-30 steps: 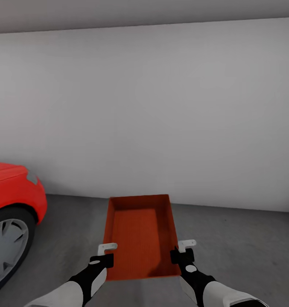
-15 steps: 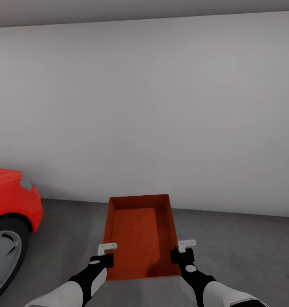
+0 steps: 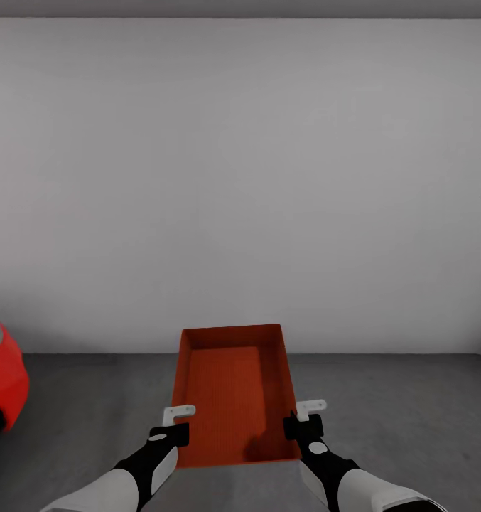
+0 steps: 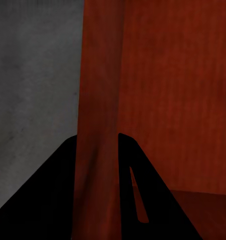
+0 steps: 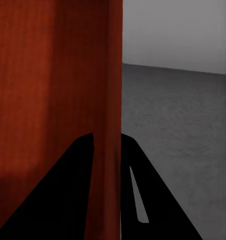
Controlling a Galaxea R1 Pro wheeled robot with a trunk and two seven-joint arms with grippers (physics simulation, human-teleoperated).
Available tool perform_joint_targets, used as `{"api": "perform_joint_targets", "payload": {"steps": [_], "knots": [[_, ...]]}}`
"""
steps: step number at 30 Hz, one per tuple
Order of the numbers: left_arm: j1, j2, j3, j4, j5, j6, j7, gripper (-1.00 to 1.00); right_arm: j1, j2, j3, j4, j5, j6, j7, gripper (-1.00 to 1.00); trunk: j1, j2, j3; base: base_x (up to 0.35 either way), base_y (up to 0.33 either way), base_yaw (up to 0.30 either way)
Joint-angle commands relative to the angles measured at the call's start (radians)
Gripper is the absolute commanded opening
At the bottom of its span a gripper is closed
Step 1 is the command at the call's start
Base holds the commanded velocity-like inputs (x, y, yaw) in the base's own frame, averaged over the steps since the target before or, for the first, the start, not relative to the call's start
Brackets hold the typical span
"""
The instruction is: Move the two storage containers from the living room to the garage. In the garage, place one container on the floor and stack the other container on top of it (either order is fine).
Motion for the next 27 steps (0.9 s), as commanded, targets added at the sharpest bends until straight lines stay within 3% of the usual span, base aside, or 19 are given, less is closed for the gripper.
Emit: {"api": "perform_joint_targets", "payload": {"steps": [1,11,21,27], "knots": [[-0.001,0.006,0.029,-0.005,-0.010,0.001,0.011,-1.00,0.000,-0.001,-0.009,0.004,-0.014,-0.003,-0.008,-1.00,0.001,-0.001,0.000,0.317,0.101,-0.237],[-0.001,0.006,0.029,-0.005,-0.010,0.001,0.011,-1.00,0.000,-0.001,-0.009,0.004,-0.014,-0.003,-0.008,-1.00,0.001,-0.001,0.000,0.317,0.101,-0.214],[-0.001,0.006,0.029,-0.006,-0.010,0.001,0.011,-1.00,0.000,-0.001,-0.009,0.004,-0.014,-0.002,-0.007,-1.00,0.001,-0.001,0.000,0.311,0.093,-0.023],[-0.001,0.006,0.029,-0.006,-0.010,0.001,0.012,-1.00,0.000,-0.001,-0.009,0.004,-0.014,-0.002,-0.007,-1.00,0.001,-0.001,0.000,0.075,0.015,0.000]]}}
